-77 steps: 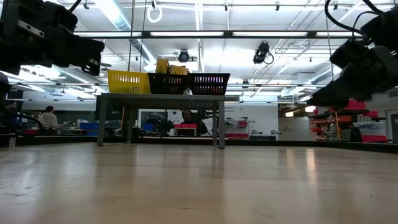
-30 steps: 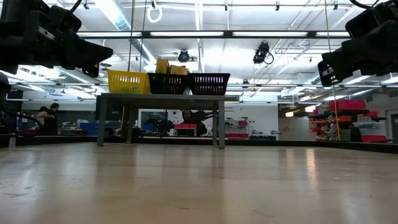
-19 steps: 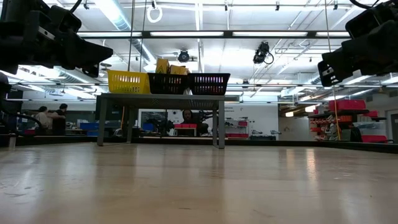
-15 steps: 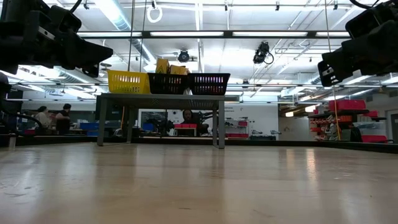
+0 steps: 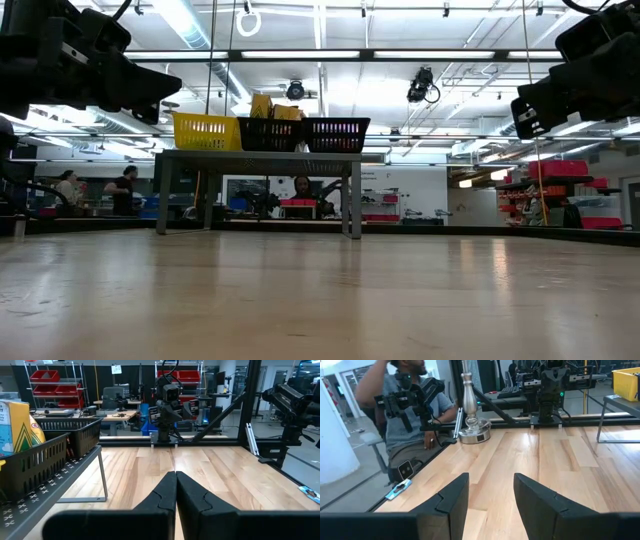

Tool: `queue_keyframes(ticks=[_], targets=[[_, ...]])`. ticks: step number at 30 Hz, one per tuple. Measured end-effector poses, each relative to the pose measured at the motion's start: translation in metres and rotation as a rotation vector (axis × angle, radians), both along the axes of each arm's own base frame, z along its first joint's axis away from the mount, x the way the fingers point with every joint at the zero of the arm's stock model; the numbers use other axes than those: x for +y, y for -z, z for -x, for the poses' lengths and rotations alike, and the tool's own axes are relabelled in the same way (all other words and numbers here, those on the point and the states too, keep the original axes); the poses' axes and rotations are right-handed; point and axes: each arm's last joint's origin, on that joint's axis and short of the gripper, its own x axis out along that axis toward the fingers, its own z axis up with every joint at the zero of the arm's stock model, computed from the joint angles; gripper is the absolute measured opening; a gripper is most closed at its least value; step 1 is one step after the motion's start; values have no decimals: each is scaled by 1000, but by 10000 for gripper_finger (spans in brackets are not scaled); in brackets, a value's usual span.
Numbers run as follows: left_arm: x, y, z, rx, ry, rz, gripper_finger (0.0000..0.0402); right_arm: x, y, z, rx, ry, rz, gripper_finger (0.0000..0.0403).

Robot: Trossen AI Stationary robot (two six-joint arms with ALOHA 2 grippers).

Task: Pick & Place Office Desk Supplies
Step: Return to Home Position

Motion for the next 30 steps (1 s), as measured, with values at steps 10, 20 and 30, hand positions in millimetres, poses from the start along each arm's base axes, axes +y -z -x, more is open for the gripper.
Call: queue_keyframes(ticks=[10, 20, 30], targets=[[0, 0, 0, 0, 0, 0, 9, 0, 0, 0, 0, 0, 0, 165], [0, 0, 0, 0, 0, 0, 9, 0, 0, 0, 0, 0, 0, 165], [0, 0, 0, 0, 0, 0, 9, 0, 0, 0, 0, 1, 0, 165]])
